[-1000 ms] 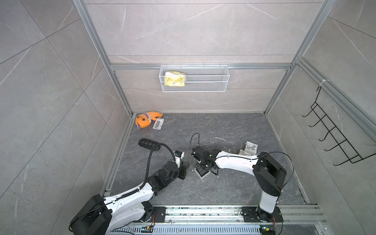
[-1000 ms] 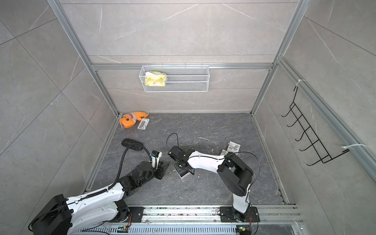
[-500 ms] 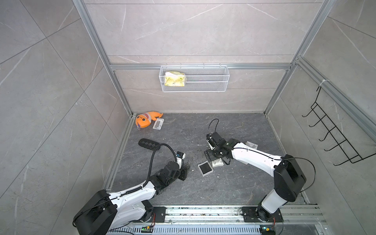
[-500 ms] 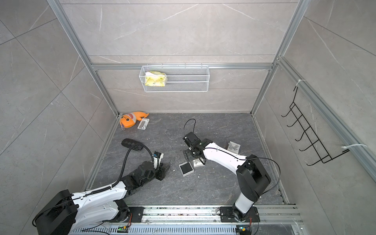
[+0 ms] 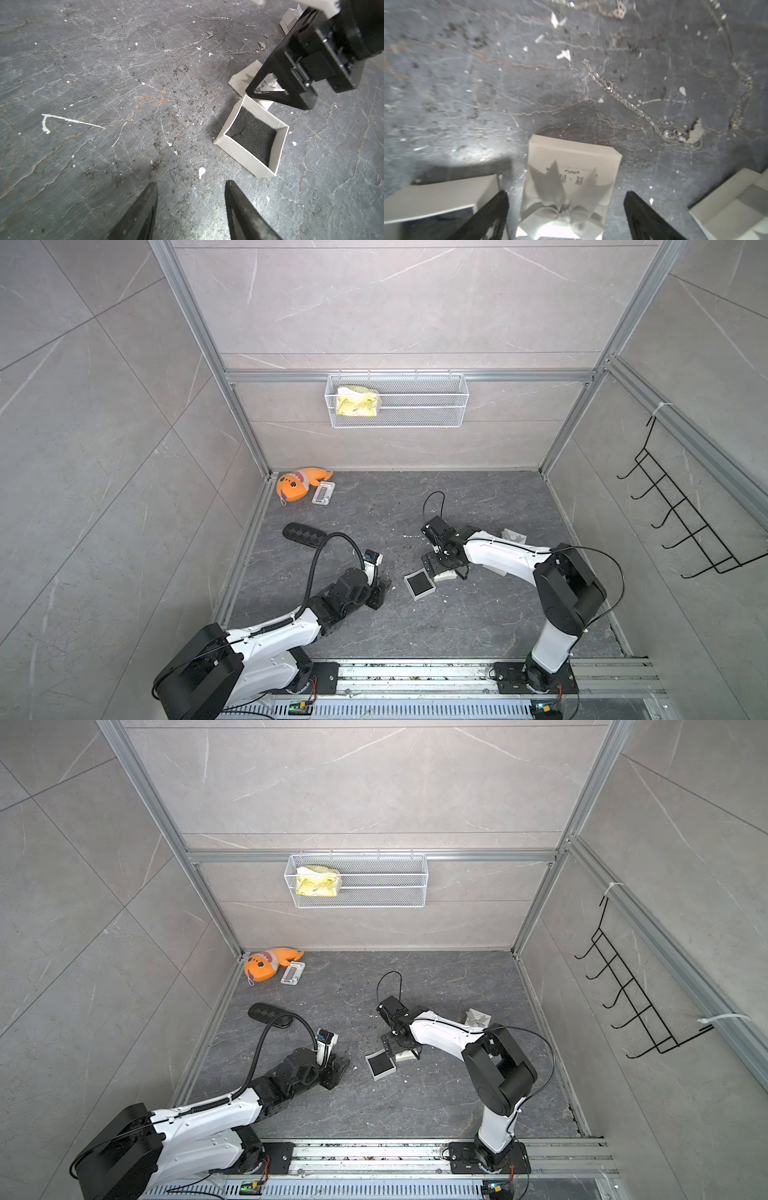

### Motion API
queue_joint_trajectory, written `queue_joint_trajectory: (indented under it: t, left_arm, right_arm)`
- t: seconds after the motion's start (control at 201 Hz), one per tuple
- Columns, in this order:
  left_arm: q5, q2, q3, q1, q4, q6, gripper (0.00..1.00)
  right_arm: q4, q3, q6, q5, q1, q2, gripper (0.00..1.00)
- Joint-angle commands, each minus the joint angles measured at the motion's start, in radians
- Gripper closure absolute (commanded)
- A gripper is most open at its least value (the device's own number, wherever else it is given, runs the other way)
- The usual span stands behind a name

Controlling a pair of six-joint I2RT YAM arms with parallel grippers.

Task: Take the necklace out of the lift-off lid jewelry box
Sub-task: Pick up the lid from the center of the board.

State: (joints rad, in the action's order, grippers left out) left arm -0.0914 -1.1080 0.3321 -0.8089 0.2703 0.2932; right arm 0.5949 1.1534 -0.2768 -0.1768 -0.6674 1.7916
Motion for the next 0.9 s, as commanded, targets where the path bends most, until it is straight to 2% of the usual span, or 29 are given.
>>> queue_joint_trajectory:
  t: [0.0, 0.274, 0.483, 0.891]
  left_arm:
    - [0.042, -0.016, 0.033, 0.001, 0.039, -0.033, 0.45]
    - [0.092, -0.059, 0.034, 0.001, 0.084, -0.044, 0.45]
    - [0.140, -0.130, 0.025, -0.001, 0.150, -0.044, 0.45]
    - [0.177, -0.279, 0.037, -0.001, 0.250, -0.047, 0.46]
  right_arm:
    - [-0.027, -0.034, -0.030, 0.032, 0.018, 0.012, 0.13]
    - [-0.069, -0.064, -0.027, 0.104, 0.040, 0.033, 0.19]
    - [-0.055, -0.067, -0.004, 0.122, 0.043, 0.019, 0.32]
    - [0.082, -0.037, 0.057, 0.160, 0.046, -0.097, 0.34]
